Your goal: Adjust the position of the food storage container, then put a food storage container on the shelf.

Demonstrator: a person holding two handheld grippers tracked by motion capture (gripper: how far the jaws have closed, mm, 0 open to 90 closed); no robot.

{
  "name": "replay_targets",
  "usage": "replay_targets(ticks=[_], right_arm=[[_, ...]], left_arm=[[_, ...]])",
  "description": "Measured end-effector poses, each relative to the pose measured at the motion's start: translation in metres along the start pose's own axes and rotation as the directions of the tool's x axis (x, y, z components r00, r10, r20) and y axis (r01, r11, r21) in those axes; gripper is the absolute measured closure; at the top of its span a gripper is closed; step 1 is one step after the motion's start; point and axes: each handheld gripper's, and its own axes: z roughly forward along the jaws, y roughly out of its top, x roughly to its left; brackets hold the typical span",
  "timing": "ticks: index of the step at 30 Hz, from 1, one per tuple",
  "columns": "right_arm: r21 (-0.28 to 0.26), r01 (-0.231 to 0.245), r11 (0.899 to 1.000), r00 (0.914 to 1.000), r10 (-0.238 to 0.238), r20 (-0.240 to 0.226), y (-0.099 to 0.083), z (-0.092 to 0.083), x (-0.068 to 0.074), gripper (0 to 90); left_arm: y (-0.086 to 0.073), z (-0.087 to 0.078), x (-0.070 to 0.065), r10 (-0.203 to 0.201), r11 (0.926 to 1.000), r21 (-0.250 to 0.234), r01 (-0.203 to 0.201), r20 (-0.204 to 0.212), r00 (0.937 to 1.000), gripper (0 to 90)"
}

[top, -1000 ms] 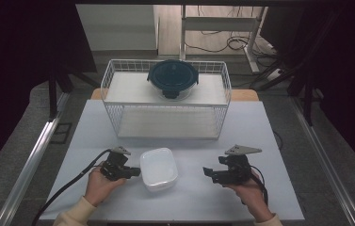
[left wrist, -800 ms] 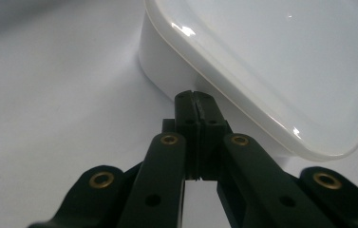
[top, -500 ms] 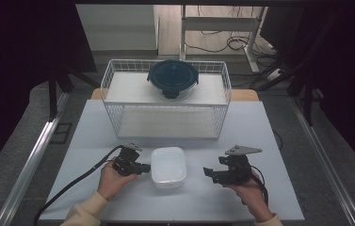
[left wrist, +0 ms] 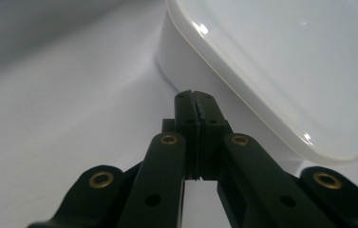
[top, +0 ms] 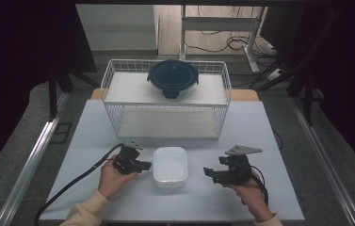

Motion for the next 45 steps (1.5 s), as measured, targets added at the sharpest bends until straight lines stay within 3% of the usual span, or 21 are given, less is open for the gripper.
replay_targets(ticks=[3, 7, 10, 13, 41, 45], right_arm=[[0.001, 0.001, 1.0, 1.0, -0.001, 0.0, 0.0, 0.001, 0.0, 21.8], [0.005, 0.003, 1.0, 1.0, -0.003, 0.001, 0.0, 0.001, 0.0, 21.8], [0.003, 0.009, 1.0, 1.0, -0.009, 0.0, 0.0, 0.002, 0.001, 21.8], [0.005, 0.01, 1.0, 1.0, -0.01, -0.002, 0.0, 0.003, 0.001, 21.8], [0.009, -0.016, 1.0, 0.9996, 0.017, -0.021, 0.002, 0.001, 0.001, 22.0], [0.001, -0.023, 1.0, 0.9992, 0.024, -0.031, 0.004, 0.001, 0.004, 21.9]], left_arm=[[-0.006, -0.019, -0.004, 0.01, 0.9986, -0.051, -0.012, -0.034, 0.9994, 84.9], [-0.015, -0.04, -0.007, -0.032, 0.9922, -0.122, 0.022, -0.078, 0.9965, 59.2], [-0.019, -0.049, -0.007, -0.082, 0.986, -0.149, 0.074, -0.047, 0.9955, 43.8], [-0.021, -0.051, -0.008, -0.098, 0.9831, -0.157, 0.093, -0.027, 0.9948, 34.4], [-0.025, -0.053, -0.007, -0.114, 0.9833, -0.144, 0.111, -0.009, 0.9935, 24.3], [-0.024, -0.049, -0.007, -0.132, 0.9798, -0.149, 0.133, 0.015, 0.9911, 24.1]])
